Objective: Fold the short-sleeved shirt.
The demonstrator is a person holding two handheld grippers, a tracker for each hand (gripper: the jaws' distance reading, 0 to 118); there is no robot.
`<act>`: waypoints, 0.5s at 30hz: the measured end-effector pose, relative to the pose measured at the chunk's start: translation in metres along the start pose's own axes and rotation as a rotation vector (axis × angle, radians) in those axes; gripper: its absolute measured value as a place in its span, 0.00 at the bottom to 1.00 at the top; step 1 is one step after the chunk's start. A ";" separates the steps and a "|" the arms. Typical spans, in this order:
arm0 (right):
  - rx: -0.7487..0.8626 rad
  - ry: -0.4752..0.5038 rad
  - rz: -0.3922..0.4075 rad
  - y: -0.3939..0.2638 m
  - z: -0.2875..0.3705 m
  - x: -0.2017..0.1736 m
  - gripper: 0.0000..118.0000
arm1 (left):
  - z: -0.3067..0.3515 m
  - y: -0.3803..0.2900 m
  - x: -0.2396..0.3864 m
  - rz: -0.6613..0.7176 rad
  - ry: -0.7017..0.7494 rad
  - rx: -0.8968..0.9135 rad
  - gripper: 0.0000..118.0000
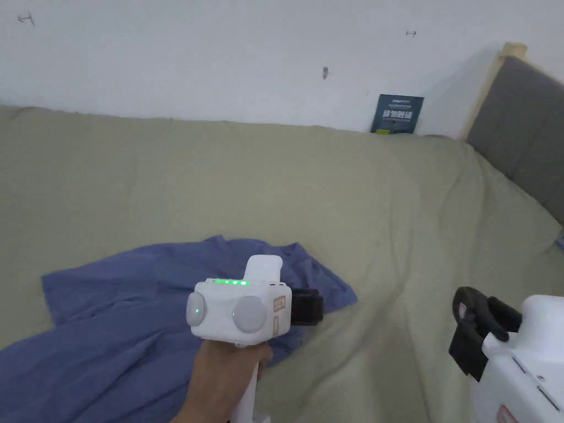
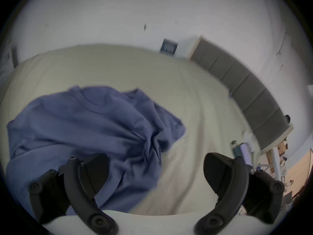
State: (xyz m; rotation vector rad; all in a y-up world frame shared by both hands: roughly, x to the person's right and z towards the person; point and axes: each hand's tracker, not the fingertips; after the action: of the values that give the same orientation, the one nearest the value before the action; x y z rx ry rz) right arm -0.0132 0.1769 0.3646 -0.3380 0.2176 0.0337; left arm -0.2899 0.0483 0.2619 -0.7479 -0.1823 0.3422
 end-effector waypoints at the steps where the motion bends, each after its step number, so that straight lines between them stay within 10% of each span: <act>1: 0.003 0.012 0.004 -0.001 0.004 -0.008 0.01 | 0.026 -0.010 -0.002 0.000 -0.007 0.028 0.98; 7: 0.013 0.133 0.062 -0.015 0.034 -0.075 0.01 | 0.207 -0.089 -0.064 0.023 0.069 0.136 0.91; 8: 0.020 0.159 0.077 -0.018 0.039 -0.087 0.01 | 0.229 -0.104 -0.078 0.027 0.094 0.119 0.72; 9: 0.021 0.171 0.079 -0.020 0.042 -0.096 0.01 | 0.244 -0.111 -0.088 0.031 0.100 0.120 0.18; 10: 0.019 0.185 0.079 -0.022 0.046 -0.106 0.01 | 0.260 -0.120 -0.100 0.034 0.118 0.118 0.00; 15: -0.010 0.251 0.116 -0.030 0.056 -0.150 0.01 | 0.296 -0.128 -0.168 0.121 0.236 0.084 0.00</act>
State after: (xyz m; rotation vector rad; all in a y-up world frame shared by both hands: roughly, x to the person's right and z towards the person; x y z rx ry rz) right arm -0.1458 0.1674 0.4589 -0.3387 0.4861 0.1070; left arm -0.4992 0.0863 0.5568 -0.7113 0.1000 0.3715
